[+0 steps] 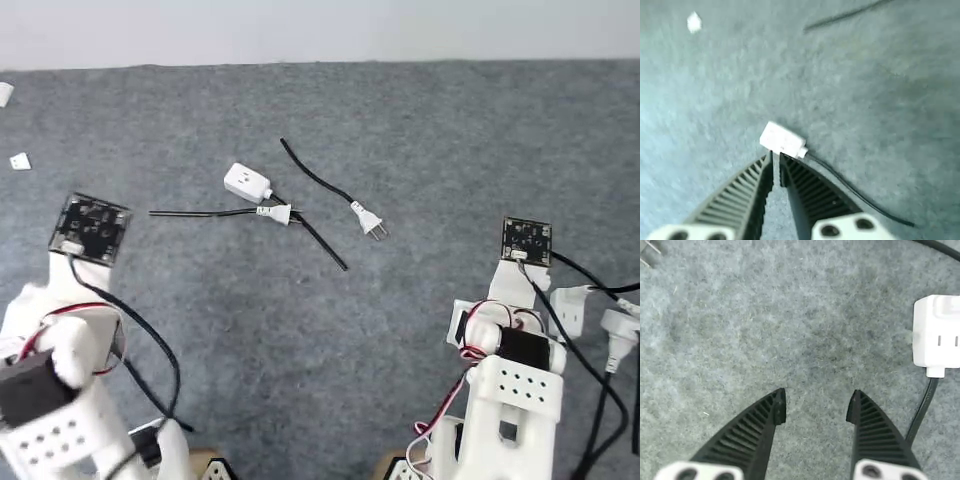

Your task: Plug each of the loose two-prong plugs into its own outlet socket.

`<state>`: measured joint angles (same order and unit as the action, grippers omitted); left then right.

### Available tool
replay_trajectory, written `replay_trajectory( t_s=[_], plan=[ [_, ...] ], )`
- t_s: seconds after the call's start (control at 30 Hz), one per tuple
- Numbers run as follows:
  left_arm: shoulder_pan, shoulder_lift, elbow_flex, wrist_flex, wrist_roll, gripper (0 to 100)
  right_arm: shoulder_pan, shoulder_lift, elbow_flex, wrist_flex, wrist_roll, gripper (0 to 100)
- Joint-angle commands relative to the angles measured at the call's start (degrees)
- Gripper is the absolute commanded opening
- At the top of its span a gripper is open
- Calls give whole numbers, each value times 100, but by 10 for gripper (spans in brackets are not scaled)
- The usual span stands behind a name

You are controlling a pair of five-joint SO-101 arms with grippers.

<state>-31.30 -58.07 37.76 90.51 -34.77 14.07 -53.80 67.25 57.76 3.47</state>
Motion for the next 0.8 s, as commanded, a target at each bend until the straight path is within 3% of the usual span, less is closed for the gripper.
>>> replay_trajectory(
  t_s=[0.0,0.1,0.27,0.37,0.63,0.77],
  plan=[
    [-659,-88,1745,-1776,-193,99,-31,-101,-35,-110,62,208],
    [-765,-88,2589,-2347,-176,170,-40,-101,-26,-110,62,208],
    [-730,273,2730,-2409,123,145,-40,-66,-26,-119,44,208],
    [-730,1099,2343,-2681,369,145,-40,-57,-9,-215,35,208],
    [-976,4062,497,-2875,1969,196,-40,-75,44,-242,62,208],
    [-1196,4607,75,-2901,2462,199,-40,-92,44,-242,62,208]
  ],
)
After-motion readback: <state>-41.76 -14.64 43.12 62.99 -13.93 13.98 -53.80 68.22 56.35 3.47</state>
